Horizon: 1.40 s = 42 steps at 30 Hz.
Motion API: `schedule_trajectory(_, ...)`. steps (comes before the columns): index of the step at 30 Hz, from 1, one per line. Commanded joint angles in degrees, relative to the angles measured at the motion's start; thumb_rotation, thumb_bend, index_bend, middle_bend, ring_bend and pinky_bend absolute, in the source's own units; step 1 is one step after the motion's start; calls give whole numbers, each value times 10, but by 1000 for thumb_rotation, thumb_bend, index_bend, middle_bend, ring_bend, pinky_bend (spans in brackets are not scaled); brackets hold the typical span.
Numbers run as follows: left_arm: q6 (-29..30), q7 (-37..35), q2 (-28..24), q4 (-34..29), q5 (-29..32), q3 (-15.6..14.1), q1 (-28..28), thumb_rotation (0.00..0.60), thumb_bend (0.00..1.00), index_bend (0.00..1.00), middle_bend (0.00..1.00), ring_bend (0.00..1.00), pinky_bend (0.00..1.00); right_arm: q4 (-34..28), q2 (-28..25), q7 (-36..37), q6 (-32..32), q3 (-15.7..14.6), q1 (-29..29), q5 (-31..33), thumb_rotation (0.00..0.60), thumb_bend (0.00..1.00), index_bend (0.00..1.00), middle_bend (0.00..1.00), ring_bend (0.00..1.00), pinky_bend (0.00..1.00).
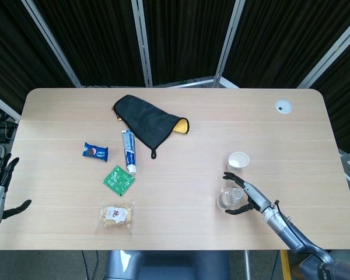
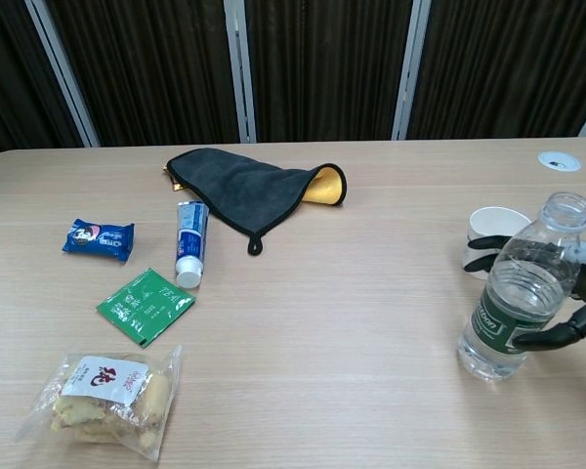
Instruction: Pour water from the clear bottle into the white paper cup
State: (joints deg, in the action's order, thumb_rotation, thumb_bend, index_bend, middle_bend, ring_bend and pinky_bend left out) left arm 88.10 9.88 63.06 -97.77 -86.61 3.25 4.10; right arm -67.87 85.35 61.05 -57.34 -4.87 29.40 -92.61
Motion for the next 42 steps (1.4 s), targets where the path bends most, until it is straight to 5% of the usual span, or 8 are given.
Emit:
schedule_trajectory(1, 0, 0, 0, 0, 1, 1, 0, 600, 0, 0, 0, 0, 0, 4, 7, 0, -3, 0, -1, 1, 600, 0, 31, 134, 25, 0)
schedule_trajectory(18, -3, -1, 2, 2, 7, 1, 1, 600, 2, 0, 0, 0, 0, 16, 45, -8, -14, 15, -10, 28, 600, 26, 308, 407, 305, 225)
schedule_trajectory(23, -4, -1, 2, 3, 9, 1, 1, 600, 4, 0, 0, 0, 0, 18, 54, -13, -29, 26, -19, 38, 600, 276, 445, 555, 481, 342)
schedule_trajectory(28, -6, -2, 1, 0, 9, 0, 1, 600, 3, 0, 0, 0, 0, 10, 53, -28, -51, 32, -28, 39, 600, 488, 491, 599, 534, 387)
schedule_trajectory(42, -3, -22, -8, -3, 3, -1, 0, 600, 6, 0, 0, 0, 0, -22, -35, -186, -102, 80, -42, 73, 600, 605, 507, 600, 542, 395)
